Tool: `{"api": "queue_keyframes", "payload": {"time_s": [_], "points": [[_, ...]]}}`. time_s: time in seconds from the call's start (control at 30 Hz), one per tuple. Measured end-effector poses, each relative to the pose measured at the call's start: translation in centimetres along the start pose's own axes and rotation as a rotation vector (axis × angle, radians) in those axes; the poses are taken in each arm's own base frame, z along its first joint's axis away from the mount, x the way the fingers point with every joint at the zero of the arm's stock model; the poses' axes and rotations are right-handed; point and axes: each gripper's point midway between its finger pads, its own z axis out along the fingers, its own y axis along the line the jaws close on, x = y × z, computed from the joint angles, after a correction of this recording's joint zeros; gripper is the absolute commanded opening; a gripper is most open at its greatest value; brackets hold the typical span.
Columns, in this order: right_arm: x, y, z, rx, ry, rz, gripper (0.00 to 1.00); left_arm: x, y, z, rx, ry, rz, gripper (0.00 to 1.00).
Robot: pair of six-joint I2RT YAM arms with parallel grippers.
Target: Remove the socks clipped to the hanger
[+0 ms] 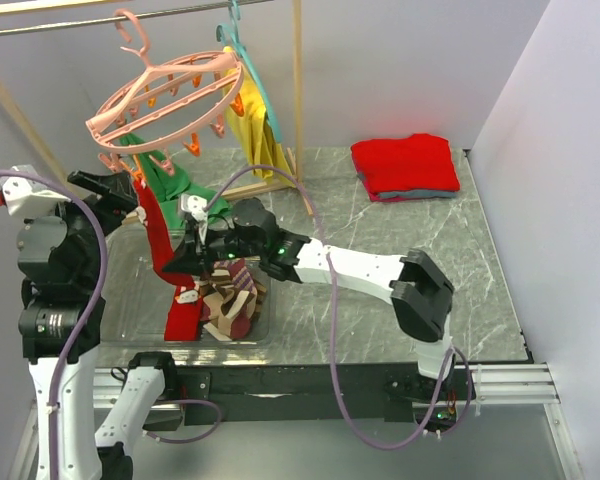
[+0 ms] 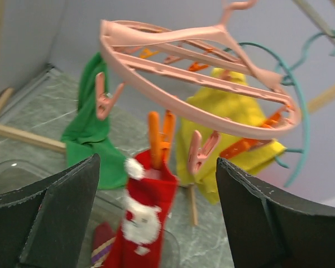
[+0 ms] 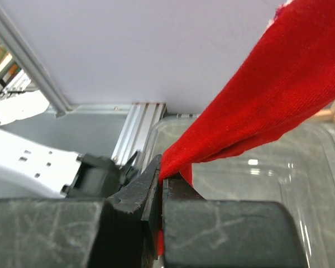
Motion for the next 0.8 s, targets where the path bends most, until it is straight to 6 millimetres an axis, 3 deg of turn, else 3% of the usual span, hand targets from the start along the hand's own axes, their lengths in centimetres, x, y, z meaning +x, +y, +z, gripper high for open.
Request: {"api": "queue_keyframes", "payload": {"time_s": [0.1,0.3,0.6,0.8], "points": [[-0.4,0.6,-1.3,0.011,0.021,-0.002,0.0,1.0,1.6,0.3,-0.064,0.011,0.009,0.88],[-1.6,0.3,-3.6,0.071,0.033,-0.05,0.0,3.5,2.8,2.0,-0.119,0.091,-0.001,0.87],[0.2,-2.1,-5.3,0.161,0.099,-0.067,0.0,7.3,3.4,6.3,-0.204,0.222,-0.095,0.85],[0.4,-2.3,-5.3,0.166,0.107,-0.078,0.0,6.8,2.5,7.6,-0.214,0.223,-0.148,0.84]]}}
